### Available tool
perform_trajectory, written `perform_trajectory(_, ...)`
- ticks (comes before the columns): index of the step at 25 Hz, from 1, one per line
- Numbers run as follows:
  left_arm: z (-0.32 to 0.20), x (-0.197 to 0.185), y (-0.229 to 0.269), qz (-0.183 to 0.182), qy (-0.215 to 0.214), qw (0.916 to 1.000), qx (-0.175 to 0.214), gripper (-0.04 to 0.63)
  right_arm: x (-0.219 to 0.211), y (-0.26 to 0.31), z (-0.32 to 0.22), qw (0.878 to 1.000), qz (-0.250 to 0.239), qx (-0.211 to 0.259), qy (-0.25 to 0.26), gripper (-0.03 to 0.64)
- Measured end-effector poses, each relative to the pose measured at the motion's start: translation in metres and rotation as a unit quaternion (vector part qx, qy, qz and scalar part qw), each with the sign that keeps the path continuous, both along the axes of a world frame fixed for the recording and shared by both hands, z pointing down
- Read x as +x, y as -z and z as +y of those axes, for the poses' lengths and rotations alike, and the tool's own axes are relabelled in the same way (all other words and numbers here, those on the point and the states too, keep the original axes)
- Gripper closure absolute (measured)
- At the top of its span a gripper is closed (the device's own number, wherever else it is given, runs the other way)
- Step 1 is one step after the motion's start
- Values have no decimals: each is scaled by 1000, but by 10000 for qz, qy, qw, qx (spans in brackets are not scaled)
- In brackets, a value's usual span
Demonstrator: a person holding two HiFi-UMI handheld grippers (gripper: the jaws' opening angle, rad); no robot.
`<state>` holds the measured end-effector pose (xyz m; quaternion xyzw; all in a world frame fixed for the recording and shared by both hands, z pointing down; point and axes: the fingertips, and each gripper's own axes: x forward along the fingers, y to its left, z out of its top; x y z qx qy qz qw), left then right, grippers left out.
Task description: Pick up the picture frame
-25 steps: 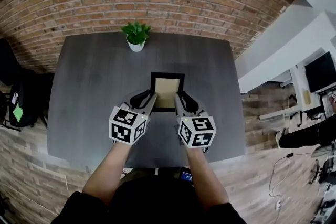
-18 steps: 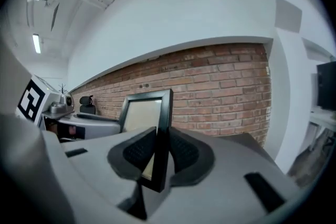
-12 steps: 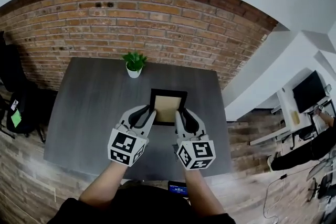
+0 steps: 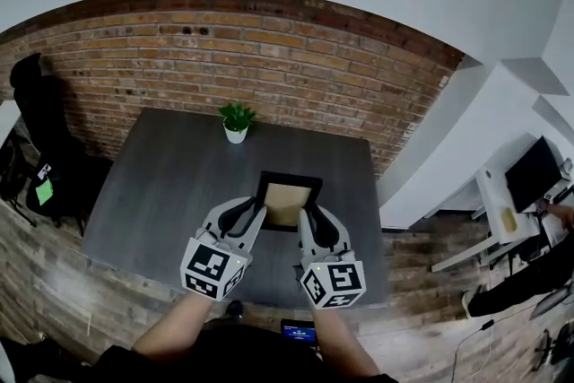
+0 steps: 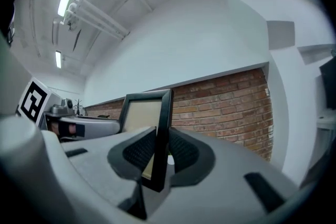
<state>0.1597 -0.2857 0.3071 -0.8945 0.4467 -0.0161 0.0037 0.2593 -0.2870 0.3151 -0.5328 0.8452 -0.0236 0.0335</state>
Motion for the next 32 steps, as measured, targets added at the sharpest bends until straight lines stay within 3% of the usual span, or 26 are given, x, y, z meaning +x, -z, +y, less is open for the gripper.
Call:
perform_trajectory(10, 105, 39, 7, 90, 247, 9997, -9, 528, 40, 12, 104, 9988, -110, 163, 455, 538)
perform_trajectory(18, 175, 51, -14, 206, 306, 9991, -224, 529, 53, -13, 171, 9976, -213, -25, 662, 538)
perform_trajectory(32, 230, -7, -28, 439, 245, 9985, -228, 529, -5, -25, 228, 9982, 35, -146, 572, 538)
